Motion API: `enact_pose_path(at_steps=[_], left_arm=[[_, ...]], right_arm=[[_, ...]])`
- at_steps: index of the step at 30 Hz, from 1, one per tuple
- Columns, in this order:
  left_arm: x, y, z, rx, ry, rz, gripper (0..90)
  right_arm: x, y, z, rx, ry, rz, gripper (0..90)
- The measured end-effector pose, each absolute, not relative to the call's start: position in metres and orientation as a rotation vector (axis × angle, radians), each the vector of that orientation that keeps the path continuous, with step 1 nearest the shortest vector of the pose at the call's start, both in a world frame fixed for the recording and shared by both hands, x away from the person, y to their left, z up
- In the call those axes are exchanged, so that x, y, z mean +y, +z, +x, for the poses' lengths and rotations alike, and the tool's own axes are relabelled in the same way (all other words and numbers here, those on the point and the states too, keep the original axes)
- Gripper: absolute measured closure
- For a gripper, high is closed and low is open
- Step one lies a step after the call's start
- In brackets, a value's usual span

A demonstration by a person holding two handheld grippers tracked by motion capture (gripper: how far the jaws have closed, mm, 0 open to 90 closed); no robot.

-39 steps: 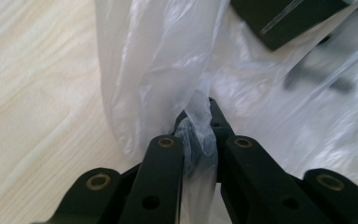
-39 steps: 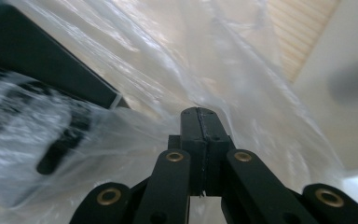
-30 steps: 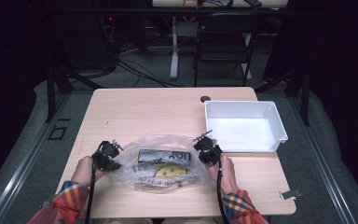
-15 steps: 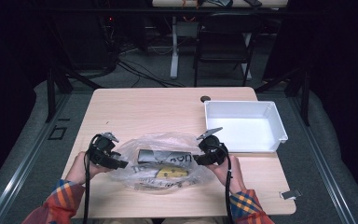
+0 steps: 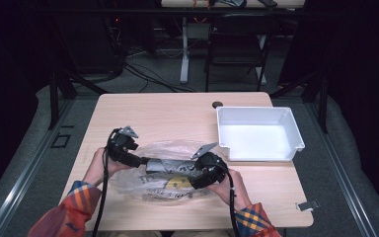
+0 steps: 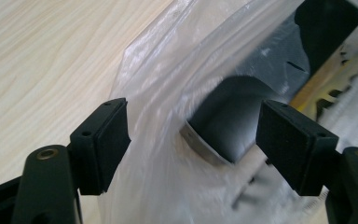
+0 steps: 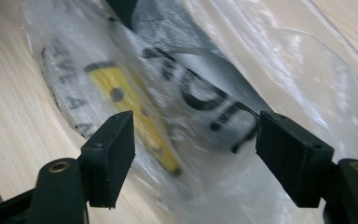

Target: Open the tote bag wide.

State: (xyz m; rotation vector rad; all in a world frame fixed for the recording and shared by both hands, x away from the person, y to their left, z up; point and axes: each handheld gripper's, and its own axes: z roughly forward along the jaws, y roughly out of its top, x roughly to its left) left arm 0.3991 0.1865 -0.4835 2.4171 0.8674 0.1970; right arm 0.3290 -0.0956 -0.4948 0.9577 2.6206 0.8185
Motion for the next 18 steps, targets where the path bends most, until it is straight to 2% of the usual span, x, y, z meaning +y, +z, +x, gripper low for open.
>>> enact_pose_path(at_steps=[2,6,10,11,13,18], left_arm=[[0.176,-0.485,0.408,0.851,0.201,2.464,26.8],[0.16,-0.489,0.42,0.829,0.179,2.532,38.3],[0.15,-0.494,0.428,0.81,0.129,2.587,48.5],[0.148,-0.496,0.429,0.793,0.106,2.604,54.7],[0.145,-0.499,0.432,0.794,0.084,2.618,60.4],[0.144,-0.501,0.435,0.78,0.062,2.59,83.3]], right_arm=[[-0.089,-0.495,0.328,2.622,0.786,0.935,28.4],[-0.083,-0.499,0.328,2.615,0.76,0.918,33.3],[-0.082,-0.5,0.328,2.597,0.726,0.913,47.5],[-0.082,-0.5,0.327,2.589,0.732,0.916,52.5],[-0.083,-0.5,0.327,2.586,0.719,0.91,59.5],[-0.082,-0.503,0.325,2.595,0.714,0.9,78.2]])
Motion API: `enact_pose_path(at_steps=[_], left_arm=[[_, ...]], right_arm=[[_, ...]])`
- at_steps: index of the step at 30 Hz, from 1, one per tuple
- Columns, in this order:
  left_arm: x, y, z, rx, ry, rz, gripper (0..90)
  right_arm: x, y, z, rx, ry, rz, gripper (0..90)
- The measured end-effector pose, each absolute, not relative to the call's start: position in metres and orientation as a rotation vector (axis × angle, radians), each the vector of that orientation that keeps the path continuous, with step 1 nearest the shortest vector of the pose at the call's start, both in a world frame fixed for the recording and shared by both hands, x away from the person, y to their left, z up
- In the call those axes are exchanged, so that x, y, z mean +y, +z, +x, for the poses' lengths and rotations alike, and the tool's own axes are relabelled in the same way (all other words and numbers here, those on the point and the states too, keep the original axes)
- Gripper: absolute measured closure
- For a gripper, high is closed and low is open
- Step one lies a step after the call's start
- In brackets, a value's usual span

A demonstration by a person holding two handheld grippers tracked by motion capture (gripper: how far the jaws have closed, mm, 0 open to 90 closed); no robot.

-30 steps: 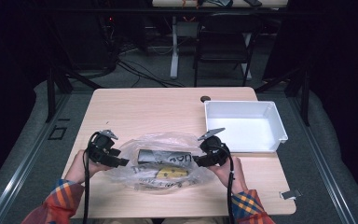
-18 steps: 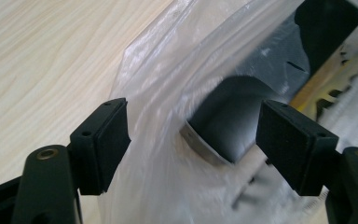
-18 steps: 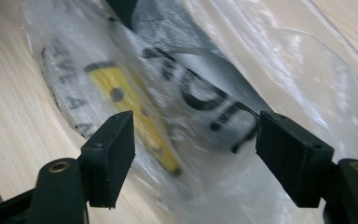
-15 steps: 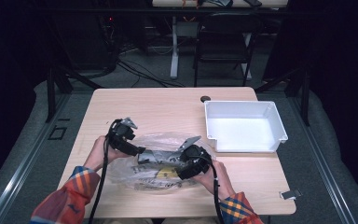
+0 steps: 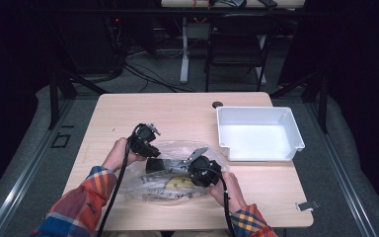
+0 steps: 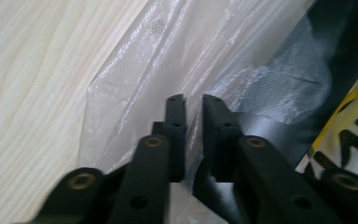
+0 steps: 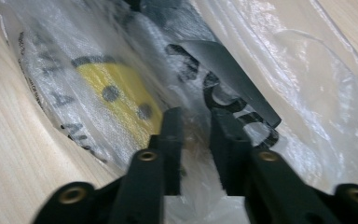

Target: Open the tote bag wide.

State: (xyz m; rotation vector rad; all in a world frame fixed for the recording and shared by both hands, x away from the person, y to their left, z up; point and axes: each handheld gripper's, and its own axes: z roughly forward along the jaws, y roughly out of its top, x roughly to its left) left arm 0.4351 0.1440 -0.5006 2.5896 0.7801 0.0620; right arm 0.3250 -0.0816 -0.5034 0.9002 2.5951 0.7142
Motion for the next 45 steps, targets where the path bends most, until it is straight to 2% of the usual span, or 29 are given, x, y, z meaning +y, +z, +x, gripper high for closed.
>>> enact_pose_path(at_steps=[2,4,12,29,35,41,43,45], left_arm=[[0.143,-0.502,0.435,0.783,0.056,2.585,89.7],[0.14,-0.503,0.435,0.78,0.053,2.588,90.0],[0.136,-0.505,0.441,0.843,0.185,2.527,90.0],[0.12,-0.528,0.486,1.074,0.507,2.501,90.0],[0.122,-0.537,0.501,1.153,0.521,2.49,90.0],[0.118,-0.546,0.505,1.166,0.444,2.543,90.0],[0.12,-0.542,0.504,1.142,0.393,2.545,82.2],[0.123,-0.535,0.501,1.143,0.372,2.517,68.5]], right_arm=[[-0.081,-0.504,0.324,2.593,0.707,0.894,85.3],[-0.081,-0.504,0.324,2.597,0.69,0.888,90.0],[-0.092,-0.508,0.319,2.615,0.696,0.91,90.0],[-0.118,-0.542,0.309,2.715,0.563,0.997,90.0],[-0.123,-0.542,0.315,2.68,0.538,1.055,90.0],[-0.123,-0.542,0.315,2.688,0.559,1.062,90.0],[-0.122,-0.539,0.314,2.693,0.584,1.054,88.8],[-0.122,-0.533,0.313,2.692,0.652,1.036,79.1]])
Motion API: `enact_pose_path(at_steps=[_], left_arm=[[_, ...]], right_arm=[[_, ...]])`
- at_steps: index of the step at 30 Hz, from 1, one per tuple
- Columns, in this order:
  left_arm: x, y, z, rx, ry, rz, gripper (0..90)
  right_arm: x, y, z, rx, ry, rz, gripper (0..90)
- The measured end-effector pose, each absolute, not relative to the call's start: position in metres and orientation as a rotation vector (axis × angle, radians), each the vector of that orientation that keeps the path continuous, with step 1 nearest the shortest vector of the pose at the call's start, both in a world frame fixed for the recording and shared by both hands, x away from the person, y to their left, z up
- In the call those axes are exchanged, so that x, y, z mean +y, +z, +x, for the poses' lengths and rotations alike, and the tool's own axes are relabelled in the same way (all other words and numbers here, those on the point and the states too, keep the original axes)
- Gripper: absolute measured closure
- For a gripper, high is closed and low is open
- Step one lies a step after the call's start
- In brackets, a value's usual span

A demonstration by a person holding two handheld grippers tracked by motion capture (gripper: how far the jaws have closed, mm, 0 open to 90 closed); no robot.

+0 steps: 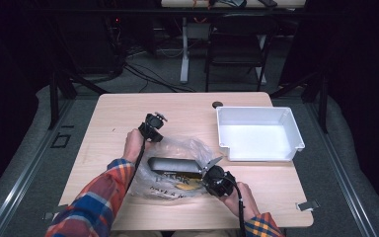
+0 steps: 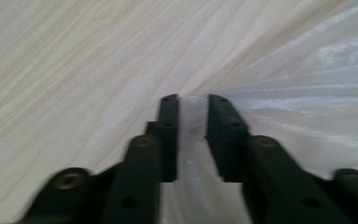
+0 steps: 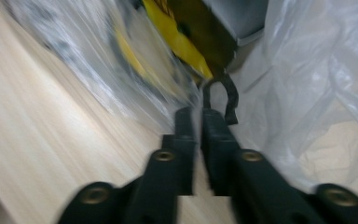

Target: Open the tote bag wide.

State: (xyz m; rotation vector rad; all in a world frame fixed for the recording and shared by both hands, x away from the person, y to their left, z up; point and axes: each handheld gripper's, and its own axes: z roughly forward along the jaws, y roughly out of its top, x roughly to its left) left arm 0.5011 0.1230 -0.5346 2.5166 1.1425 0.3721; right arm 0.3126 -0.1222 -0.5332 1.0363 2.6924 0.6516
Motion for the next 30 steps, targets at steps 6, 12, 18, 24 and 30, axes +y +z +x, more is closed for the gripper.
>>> enact_pose_path(at_steps=[6,12,18,24,30], left_arm=[[0.139,-0.498,0.492,1.129,0.327,2.434,39.4],[0.155,-0.459,0.464,1.064,0.296,2.373,28.3],[0.172,-0.435,0.41,0.966,0.261,2.34,24.1],[0.187,-0.438,0.369,0.947,0.244,2.388,22.7],[0.199,-0.468,0.367,1.015,0.233,2.409,44.2]], right_arm=[[-0.122,-0.51,0.306,2.661,0.772,0.988,66.7],[-0.123,-0.483,0.294,2.562,0.899,0.947,55.4],[-0.125,-0.472,0.296,2.378,0.829,0.955,54.3],[-0.129,-0.492,0.319,2.39,0.726,1.058,56.6],[-0.128,-0.511,0.338,2.408,0.688,1.098,77.8]])
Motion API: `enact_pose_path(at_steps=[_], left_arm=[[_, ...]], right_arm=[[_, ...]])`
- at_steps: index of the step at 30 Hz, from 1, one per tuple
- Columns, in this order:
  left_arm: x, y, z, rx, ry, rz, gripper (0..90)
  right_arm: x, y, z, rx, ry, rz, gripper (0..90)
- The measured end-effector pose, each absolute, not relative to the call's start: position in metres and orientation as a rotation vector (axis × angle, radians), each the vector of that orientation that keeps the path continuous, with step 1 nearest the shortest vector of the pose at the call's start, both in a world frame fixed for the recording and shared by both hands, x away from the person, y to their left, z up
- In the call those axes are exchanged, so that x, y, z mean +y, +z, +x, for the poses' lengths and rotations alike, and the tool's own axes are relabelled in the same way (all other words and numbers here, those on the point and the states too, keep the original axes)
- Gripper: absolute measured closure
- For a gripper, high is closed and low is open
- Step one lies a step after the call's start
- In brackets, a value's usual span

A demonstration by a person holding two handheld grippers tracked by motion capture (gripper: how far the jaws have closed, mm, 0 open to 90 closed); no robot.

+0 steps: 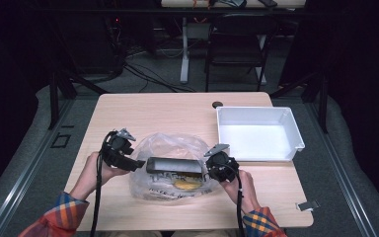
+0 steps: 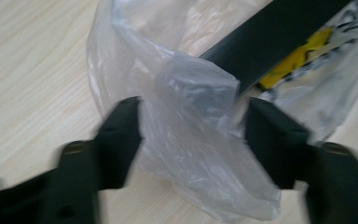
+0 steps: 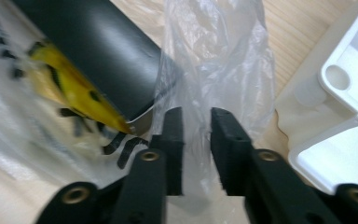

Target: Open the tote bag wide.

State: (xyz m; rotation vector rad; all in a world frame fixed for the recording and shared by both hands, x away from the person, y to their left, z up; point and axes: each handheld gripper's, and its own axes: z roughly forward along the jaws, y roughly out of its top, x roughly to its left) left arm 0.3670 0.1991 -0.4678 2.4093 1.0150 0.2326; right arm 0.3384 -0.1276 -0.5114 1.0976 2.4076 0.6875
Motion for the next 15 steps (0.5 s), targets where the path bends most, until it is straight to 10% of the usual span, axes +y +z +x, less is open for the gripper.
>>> enact_pose_path(at_steps=[5,15], left_arm=[[0.212,-0.498,0.374,1.103,0.263,2.327,75.2],[0.222,-0.543,0.385,1.208,0.287,2.453,85.6]], right_arm=[[-0.129,-0.526,0.354,2.373,0.631,1.181,85.9],[-0.136,-0.549,0.369,2.403,0.5,1.276,88.0]])
